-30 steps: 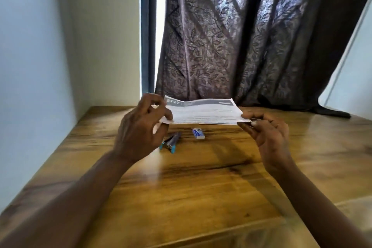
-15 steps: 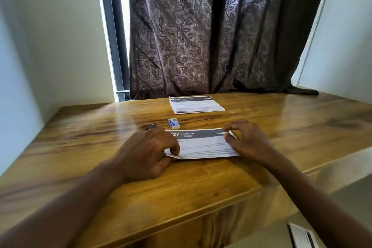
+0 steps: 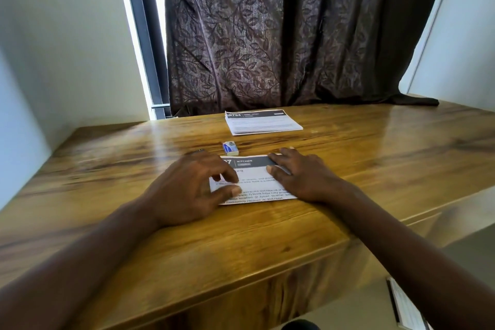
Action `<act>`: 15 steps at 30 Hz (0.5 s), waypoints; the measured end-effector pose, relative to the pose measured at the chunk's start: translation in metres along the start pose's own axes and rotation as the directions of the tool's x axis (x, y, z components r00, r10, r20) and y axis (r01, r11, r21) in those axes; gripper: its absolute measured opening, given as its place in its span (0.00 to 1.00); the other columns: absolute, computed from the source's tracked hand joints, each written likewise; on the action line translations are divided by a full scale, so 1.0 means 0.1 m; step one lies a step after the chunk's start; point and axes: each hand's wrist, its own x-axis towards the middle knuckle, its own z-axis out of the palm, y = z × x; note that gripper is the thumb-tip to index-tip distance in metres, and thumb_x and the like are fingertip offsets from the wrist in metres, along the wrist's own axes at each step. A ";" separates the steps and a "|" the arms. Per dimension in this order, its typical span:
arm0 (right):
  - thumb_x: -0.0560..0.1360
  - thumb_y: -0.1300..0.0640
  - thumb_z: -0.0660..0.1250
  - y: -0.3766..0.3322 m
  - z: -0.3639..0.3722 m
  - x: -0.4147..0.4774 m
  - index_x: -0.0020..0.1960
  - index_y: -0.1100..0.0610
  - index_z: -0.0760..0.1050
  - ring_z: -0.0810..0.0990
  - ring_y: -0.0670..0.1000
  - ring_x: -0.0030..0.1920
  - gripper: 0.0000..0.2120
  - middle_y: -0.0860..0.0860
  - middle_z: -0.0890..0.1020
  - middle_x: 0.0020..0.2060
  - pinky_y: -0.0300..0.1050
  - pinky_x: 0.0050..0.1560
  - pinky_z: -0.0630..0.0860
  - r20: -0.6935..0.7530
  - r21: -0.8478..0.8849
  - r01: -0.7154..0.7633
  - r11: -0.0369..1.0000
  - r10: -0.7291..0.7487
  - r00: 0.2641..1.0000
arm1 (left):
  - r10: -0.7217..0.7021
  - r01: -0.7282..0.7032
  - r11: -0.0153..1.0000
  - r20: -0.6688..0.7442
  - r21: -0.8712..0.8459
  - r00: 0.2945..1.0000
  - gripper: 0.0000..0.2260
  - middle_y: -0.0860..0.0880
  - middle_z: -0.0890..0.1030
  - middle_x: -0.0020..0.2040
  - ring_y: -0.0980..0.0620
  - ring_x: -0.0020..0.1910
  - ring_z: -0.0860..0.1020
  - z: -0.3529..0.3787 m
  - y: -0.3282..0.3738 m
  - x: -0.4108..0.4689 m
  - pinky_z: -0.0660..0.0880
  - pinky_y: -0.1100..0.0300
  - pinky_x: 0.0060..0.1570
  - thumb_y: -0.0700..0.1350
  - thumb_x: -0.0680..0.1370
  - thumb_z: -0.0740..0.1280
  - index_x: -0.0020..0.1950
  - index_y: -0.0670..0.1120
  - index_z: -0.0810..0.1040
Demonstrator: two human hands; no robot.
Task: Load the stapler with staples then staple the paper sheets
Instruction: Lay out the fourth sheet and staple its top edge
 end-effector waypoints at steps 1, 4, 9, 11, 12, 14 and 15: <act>0.83 0.37 0.48 0.00 0.02 0.00 0.81 0.44 0.55 0.50 0.51 0.82 0.28 0.49 0.54 0.82 0.58 0.79 0.50 -0.007 -0.007 -0.002 1.000 0.001 1.000 | -0.026 0.026 0.999 -0.027 -0.028 0.999 0.14 0.64 0.80 0.49 0.62 0.49 0.78 0.01 -0.01 0.03 0.71 0.70 0.46 0.62 0.78 0.65 0.55 0.56 0.82; 0.84 0.38 0.48 0.00 0.05 0.00 0.81 0.44 0.55 0.49 0.52 0.82 0.28 0.49 0.54 0.82 0.59 0.79 0.50 -0.027 -0.017 0.000 1.000 0.000 1.000 | -0.088 0.086 0.993 -0.030 -0.076 0.996 0.07 0.62 0.82 0.46 0.61 0.46 0.80 0.04 0.02 0.19 0.71 0.73 0.40 0.54 0.78 0.72 0.54 0.55 0.83; 0.85 0.42 0.47 0.00 0.05 -0.03 0.81 0.45 0.57 0.49 0.52 0.82 0.25 0.51 0.56 0.82 0.60 0.78 0.50 -0.060 0.005 0.019 1.000 -0.018 0.998 | -0.136 0.137 0.989 0.010 -0.059 0.991 0.05 0.58 0.84 0.46 0.60 0.44 0.80 0.30 0.29 0.61 0.79 0.56 0.47 0.47 0.78 0.72 0.53 0.53 0.84; 0.85 0.45 0.47 0.00 0.05 -0.05 0.80 0.45 0.59 0.50 0.53 0.82 0.24 0.52 0.57 0.82 0.61 0.78 0.50 -0.072 0.002 0.032 0.999 -0.032 0.997 | -0.222 0.221 0.974 -0.017 -0.049 0.975 0.08 0.55 0.84 0.52 0.56 0.50 0.80 0.41 0.41 0.72 0.78 0.54 0.50 0.45 0.80 0.68 0.58 0.52 0.83; 0.85 0.46 0.48 0.00 0.04 -0.05 0.79 0.46 0.60 0.51 0.53 0.82 0.23 0.52 0.58 0.81 0.62 0.79 0.50 -0.076 -0.005 0.033 0.999 -0.034 0.997 | -0.258 0.256 0.965 -0.020 -0.063 0.966 0.09 0.53 0.83 0.54 0.54 0.52 0.80 0.46 0.48 0.76 0.77 0.54 0.50 0.43 0.81 0.66 0.59 0.50 0.82; 0.85 0.47 0.52 0.00 0.04 -0.05 0.78 0.47 0.62 0.51 0.53 0.82 0.22 0.52 0.58 0.81 0.62 0.79 0.50 -0.075 -0.010 0.028 1.000 -0.028 0.997 | -0.292 0.294 0.951 0.029 -0.099 0.956 0.11 0.49 0.82 0.58 0.51 0.57 0.79 0.56 0.61 0.80 0.78 0.52 0.54 0.42 0.82 0.63 0.62 0.47 0.79; 0.84 0.47 0.55 0.01 0.04 -0.05 0.79 0.48 0.61 0.51 0.53 0.82 0.23 0.52 0.57 0.81 0.62 0.79 0.50 -0.066 -0.016 0.026 1.000 -0.027 0.997 | -0.303 0.309 0.947 0.082 -0.088 0.950 0.13 0.46 0.80 0.63 0.48 0.63 0.78 0.61 0.67 0.81 0.77 0.53 0.59 0.42 0.82 0.62 0.66 0.45 0.76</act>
